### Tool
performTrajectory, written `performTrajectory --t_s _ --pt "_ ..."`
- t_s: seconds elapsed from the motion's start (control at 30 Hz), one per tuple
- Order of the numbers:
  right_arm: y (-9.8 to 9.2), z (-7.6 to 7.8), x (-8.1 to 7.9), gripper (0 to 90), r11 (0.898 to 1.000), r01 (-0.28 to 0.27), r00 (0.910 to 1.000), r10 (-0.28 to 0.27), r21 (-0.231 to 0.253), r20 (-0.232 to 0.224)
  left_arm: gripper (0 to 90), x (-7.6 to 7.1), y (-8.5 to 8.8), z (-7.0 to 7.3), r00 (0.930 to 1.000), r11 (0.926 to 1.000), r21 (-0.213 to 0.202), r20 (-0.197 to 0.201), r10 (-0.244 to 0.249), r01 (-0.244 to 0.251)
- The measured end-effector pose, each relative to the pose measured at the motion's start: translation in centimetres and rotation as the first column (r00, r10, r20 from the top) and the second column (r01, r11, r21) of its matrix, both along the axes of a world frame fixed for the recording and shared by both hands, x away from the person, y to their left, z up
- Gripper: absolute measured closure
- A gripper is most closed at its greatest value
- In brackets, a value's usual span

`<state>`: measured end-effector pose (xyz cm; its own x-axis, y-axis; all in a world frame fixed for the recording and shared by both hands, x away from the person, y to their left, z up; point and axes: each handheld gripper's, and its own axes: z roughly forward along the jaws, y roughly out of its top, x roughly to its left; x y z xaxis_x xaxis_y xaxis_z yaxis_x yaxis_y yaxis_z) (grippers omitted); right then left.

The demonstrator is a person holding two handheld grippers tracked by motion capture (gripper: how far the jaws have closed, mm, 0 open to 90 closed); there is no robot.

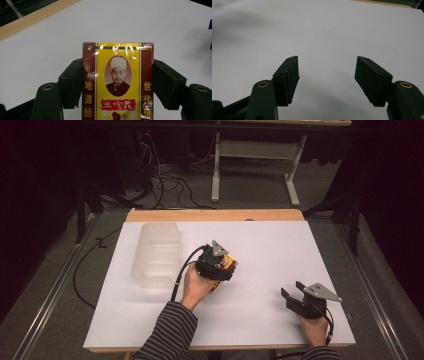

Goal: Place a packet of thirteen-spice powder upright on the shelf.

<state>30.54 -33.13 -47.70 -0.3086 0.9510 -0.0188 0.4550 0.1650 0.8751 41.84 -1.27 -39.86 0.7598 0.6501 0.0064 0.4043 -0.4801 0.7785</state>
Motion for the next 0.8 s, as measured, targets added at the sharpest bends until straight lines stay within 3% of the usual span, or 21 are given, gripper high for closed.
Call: performTrajectory --t_s 0.23,0.8 --pt "0.0 0.0 0.0 36.4 1.000 0.003 1.0000 -0.003 -0.001 -0.003 33.0 -0.1 1.0 0.7 0.9995 0.9990 -0.036 0.017 0.027 -0.026" --pt "-0.2 0.0 0.0 36.3 1.000 0.001 1.0000 -0.001 0.014 0.002 33.0 -0.3 2.8 2.1 0.9975 0.9956 -0.075 0.039 0.059 -0.056"
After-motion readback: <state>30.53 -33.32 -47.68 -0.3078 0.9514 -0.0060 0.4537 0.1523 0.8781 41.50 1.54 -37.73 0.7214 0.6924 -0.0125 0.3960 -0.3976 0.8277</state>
